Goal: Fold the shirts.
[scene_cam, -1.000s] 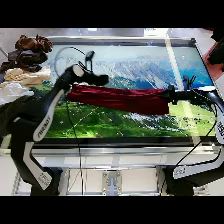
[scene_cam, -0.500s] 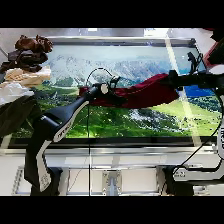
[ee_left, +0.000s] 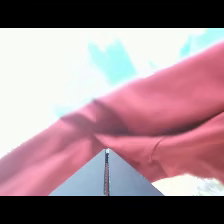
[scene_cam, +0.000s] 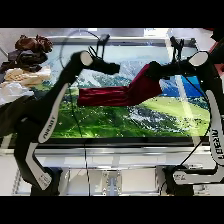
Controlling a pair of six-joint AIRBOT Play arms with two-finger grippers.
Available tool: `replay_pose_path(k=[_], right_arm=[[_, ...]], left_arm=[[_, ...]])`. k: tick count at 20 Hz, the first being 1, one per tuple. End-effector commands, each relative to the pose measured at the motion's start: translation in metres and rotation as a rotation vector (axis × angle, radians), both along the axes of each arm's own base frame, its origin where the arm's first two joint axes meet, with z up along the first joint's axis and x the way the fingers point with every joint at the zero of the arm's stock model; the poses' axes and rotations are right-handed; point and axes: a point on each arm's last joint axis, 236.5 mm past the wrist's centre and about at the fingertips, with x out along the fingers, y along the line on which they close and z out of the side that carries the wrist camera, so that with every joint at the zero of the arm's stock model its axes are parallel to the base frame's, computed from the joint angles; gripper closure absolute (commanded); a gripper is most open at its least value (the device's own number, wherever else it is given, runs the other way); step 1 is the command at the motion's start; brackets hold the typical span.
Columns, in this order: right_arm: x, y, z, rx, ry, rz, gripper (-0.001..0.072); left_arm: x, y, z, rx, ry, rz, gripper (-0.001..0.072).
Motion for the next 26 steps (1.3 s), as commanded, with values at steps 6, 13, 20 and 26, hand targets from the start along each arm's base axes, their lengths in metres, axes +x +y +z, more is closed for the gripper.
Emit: replay_pose_path(k=[6,13,20,26], right_arm=[[0.044,0.132,-0.026,0.238,0.000,-0.060,0.0683],[0.073,0.237,-0.054,0.410,-0.049,-0.024,0.0266],[0.088,0.104,-0.067,0.192,0.027,0.003,0.0269],[0.059,0.006,-0.161,0.060,0.339,-0.073,0.0203]], left_arm=[[0.024,0.163,0.138,0.069,-0.271,0.249,0.0690],[0.023,0.194,0.097,0.200,-0.194,0.260,0.0691],[0.027,0.211,0.094,0.243,-0.199,0.290,0.0691],[0.032,0.212,0.099,0.223,-0.218,0.308,0.0691]])
